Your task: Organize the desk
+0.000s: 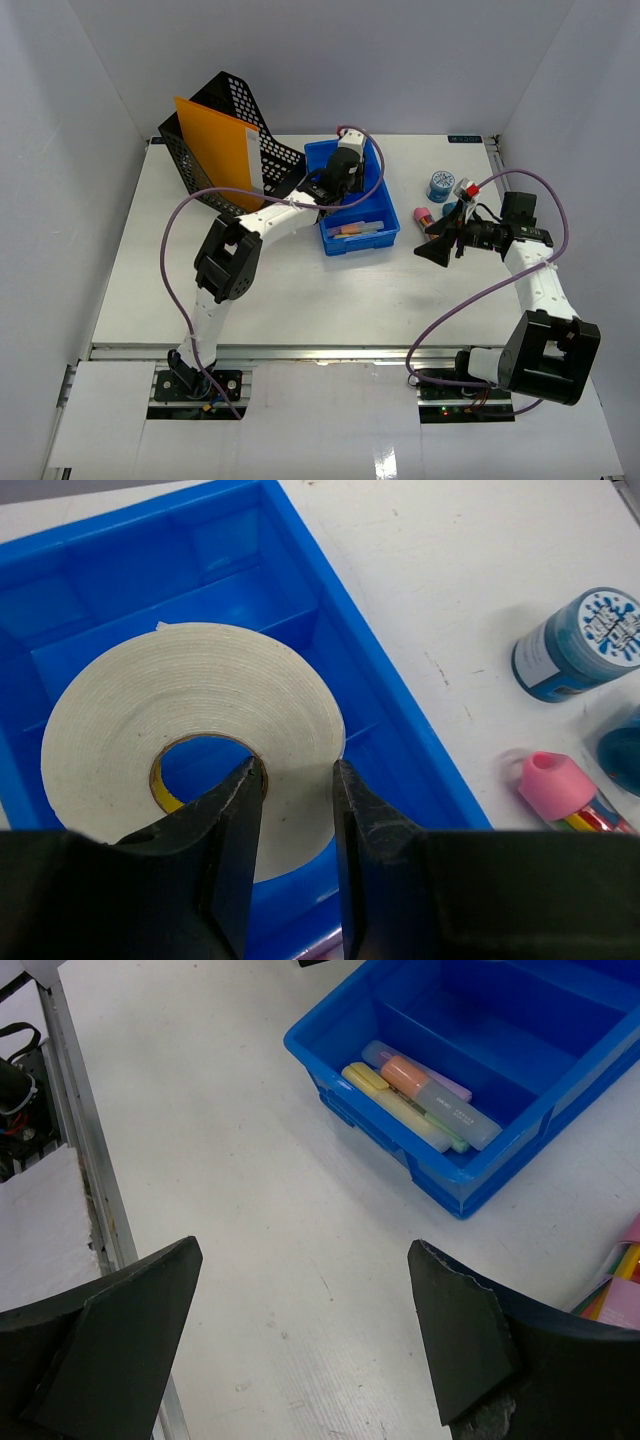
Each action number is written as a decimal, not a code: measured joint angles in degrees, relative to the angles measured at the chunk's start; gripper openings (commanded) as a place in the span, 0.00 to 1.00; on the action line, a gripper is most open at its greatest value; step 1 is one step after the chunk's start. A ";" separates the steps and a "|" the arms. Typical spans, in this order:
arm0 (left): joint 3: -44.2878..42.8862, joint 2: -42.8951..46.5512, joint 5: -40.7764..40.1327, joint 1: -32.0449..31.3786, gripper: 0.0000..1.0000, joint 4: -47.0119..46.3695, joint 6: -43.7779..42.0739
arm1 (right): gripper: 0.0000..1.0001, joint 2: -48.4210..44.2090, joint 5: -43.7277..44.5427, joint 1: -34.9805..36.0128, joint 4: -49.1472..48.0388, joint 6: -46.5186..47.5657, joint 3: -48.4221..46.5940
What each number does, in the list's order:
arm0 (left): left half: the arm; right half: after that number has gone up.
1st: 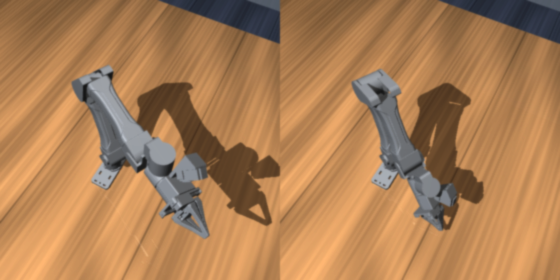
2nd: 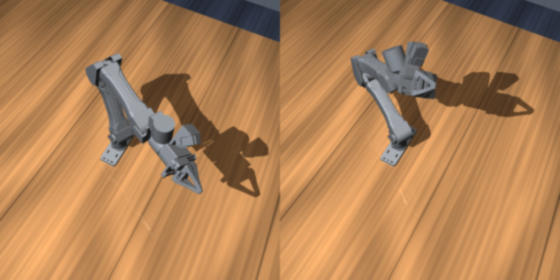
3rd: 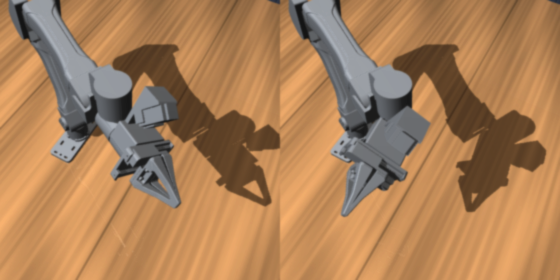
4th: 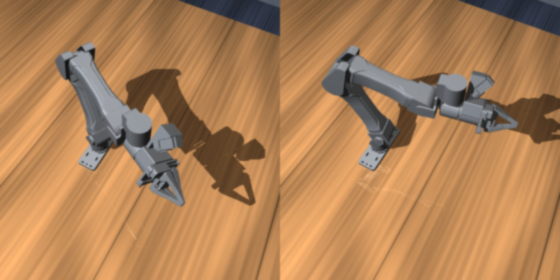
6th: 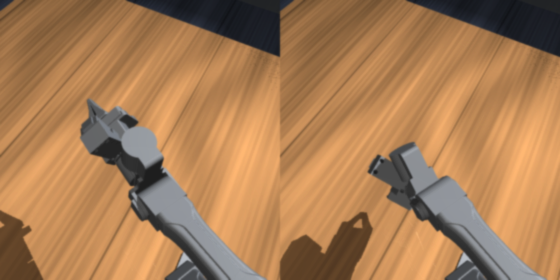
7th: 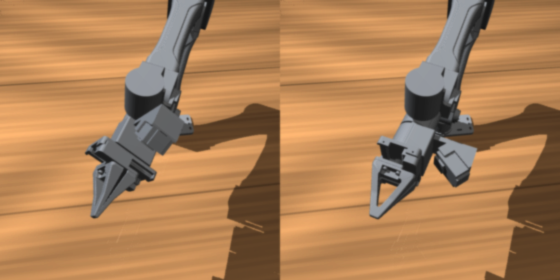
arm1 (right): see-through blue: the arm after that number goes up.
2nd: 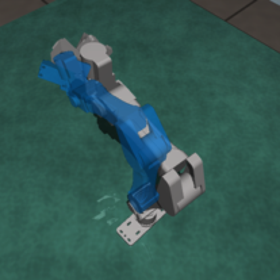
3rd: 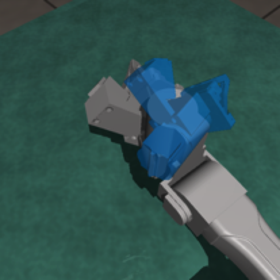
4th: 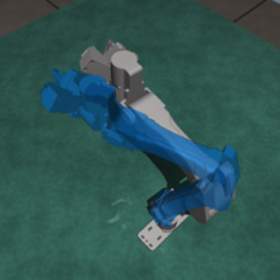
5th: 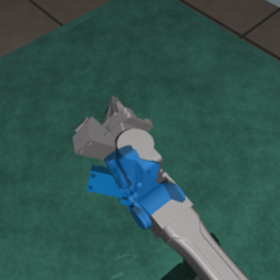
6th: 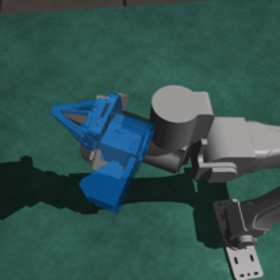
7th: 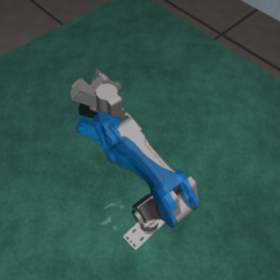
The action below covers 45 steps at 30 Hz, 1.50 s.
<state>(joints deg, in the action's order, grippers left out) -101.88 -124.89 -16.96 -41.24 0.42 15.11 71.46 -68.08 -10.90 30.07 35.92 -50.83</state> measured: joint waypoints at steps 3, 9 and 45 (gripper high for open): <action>0.42 -1.36 0.30 0.54 0.26 -1.70 -0.06 | 0.90 0.70 0.15 -0.01 0.00 0.01 0.02; 3.18 -1.45 1.02 1.05 0.26 -5.79 0.49 | 0.90 1.17 0.20 -0.01 -0.01 0.01 0.02; 11.53 0.93 6.16 1.02 0.79 -8.97 4.67 | 0.90 1.44 3.27 -1.89 -0.01 0.59 0.12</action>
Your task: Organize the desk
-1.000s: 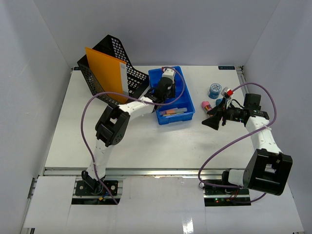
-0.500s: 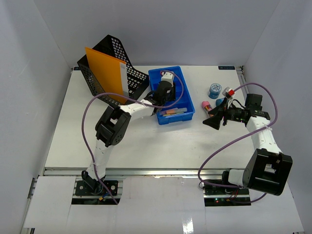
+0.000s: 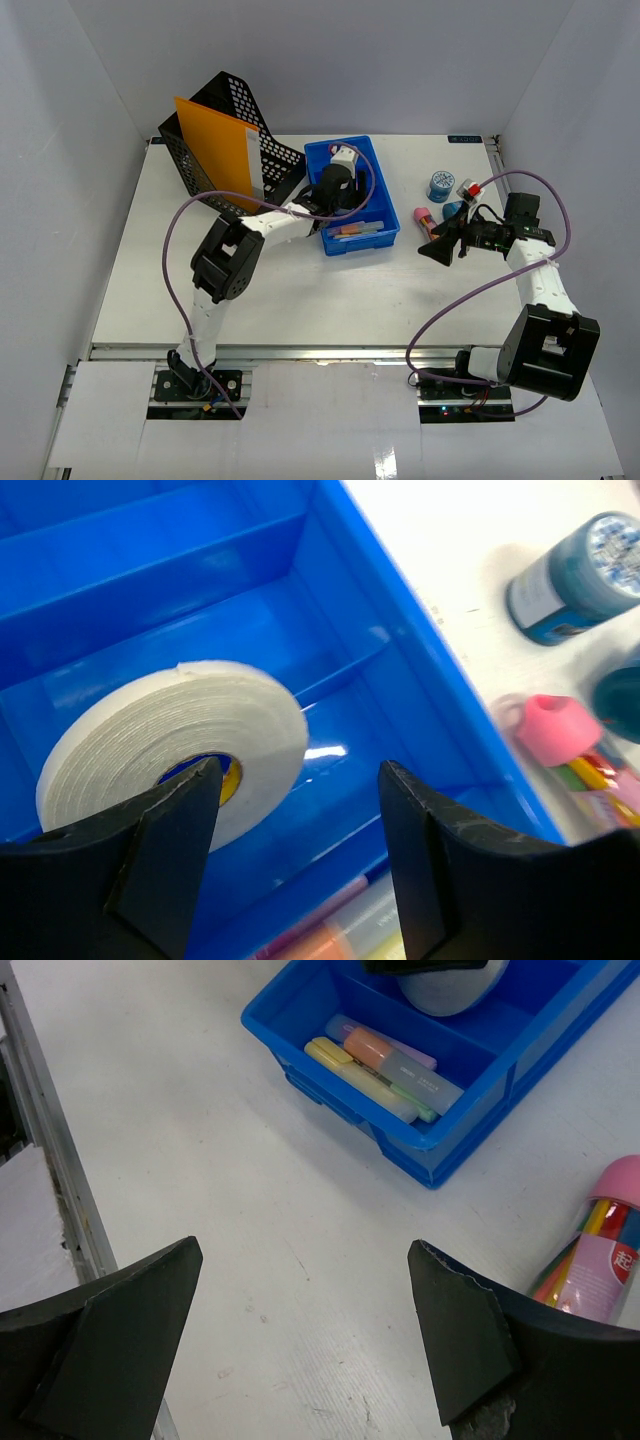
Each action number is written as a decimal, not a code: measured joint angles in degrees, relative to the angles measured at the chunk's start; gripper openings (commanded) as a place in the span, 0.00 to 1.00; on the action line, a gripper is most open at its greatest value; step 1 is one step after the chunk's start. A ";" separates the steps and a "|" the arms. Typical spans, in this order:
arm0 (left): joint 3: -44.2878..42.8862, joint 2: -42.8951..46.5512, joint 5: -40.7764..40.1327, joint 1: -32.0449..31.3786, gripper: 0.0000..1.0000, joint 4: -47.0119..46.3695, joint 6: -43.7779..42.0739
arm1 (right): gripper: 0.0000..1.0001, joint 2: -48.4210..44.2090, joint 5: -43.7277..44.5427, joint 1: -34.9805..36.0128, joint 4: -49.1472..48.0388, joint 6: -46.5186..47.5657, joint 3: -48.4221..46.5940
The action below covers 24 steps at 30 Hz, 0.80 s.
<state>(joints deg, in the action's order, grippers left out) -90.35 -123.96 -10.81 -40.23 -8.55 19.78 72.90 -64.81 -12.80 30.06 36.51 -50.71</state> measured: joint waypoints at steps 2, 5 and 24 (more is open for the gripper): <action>0.00 1.43 1.15 0.00 0.82 0.50 -0.01 | 0.90 0.00 1.23 -0.02 -0.02 0.15 0.03; 0.48 4.83 3.83 0.00 0.88 1.22 -0.50 | 0.90 -0.22 4.06 -0.06 -0.25 0.36 0.46; 38.18 57.18 17.35 0.26 0.98 13.59 -15.61 | 0.90 13.50 37.00 8.79 -1.56 4.34 -12.28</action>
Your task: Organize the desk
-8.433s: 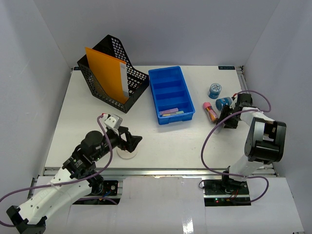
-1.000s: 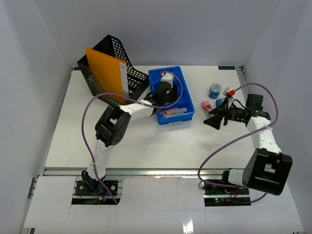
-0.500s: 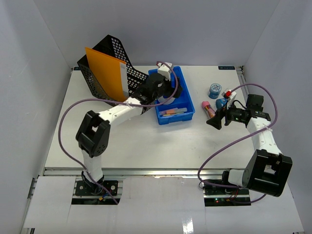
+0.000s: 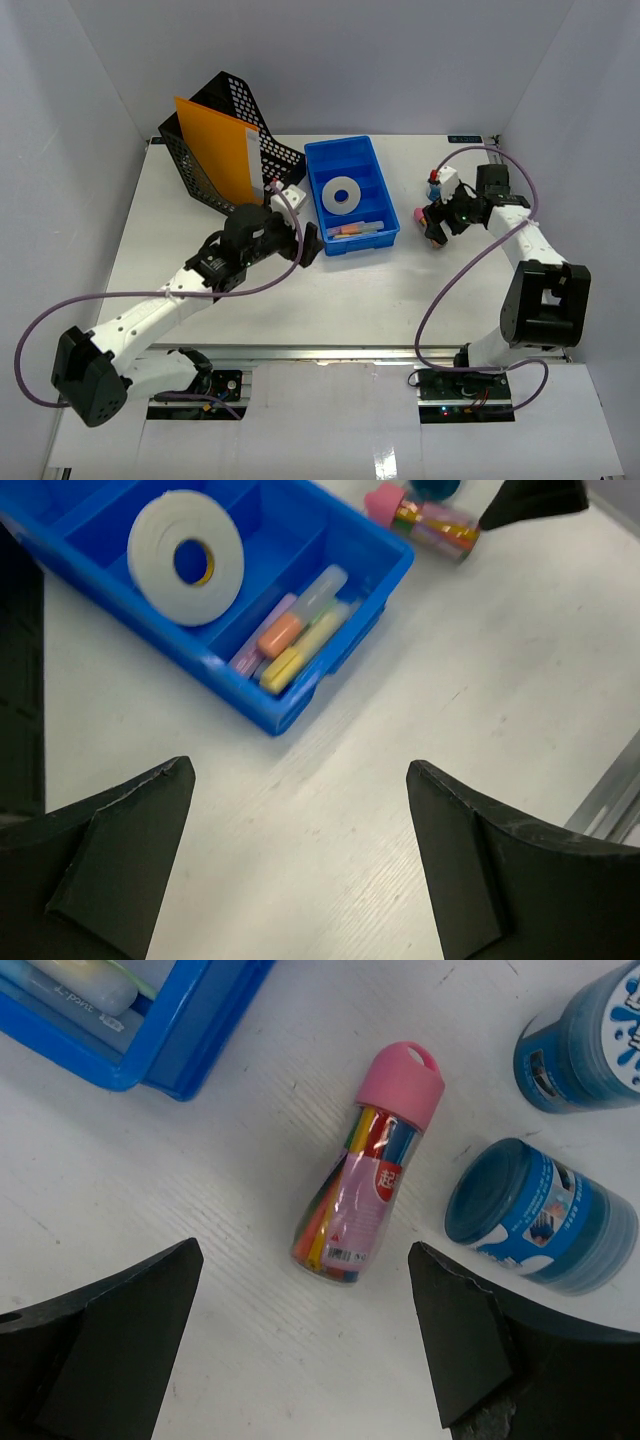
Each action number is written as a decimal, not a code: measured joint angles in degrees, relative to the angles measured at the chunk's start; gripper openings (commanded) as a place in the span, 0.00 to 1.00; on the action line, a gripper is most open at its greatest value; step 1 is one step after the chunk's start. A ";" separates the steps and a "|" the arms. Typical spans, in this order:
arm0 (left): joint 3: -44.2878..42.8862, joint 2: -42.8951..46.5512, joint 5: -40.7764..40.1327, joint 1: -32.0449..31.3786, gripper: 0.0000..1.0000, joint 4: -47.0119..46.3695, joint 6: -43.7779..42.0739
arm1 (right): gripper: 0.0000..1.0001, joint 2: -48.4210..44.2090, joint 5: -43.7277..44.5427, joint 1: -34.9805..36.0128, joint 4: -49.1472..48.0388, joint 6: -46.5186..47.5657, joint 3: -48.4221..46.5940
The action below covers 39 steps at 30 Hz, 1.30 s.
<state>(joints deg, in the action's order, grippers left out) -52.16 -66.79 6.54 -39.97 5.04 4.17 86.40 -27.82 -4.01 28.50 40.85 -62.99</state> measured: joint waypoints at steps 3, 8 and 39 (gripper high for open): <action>5.64 6.11 -2.02 0.12 0.98 3.49 -2.38 | 0.91 3.34 5.48 3.99 -0.33 -0.84 -1.95; 12.76 16.28 -8.46 0.15 0.98 6.72 -5.33 | 0.95 8.99 11.45 7.40 -0.80 -3.26 -5.93; 16.13 26.39 -16.65 0.18 0.98 8.26 -6.76 | 0.08 20.16 17.14 7.48 -3.16 -8.19 -8.12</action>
<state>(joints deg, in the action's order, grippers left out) -36.03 -40.40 -10.11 -39.79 13.30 -2.59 106.56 -10.68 3.46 25.34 32.67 -71.11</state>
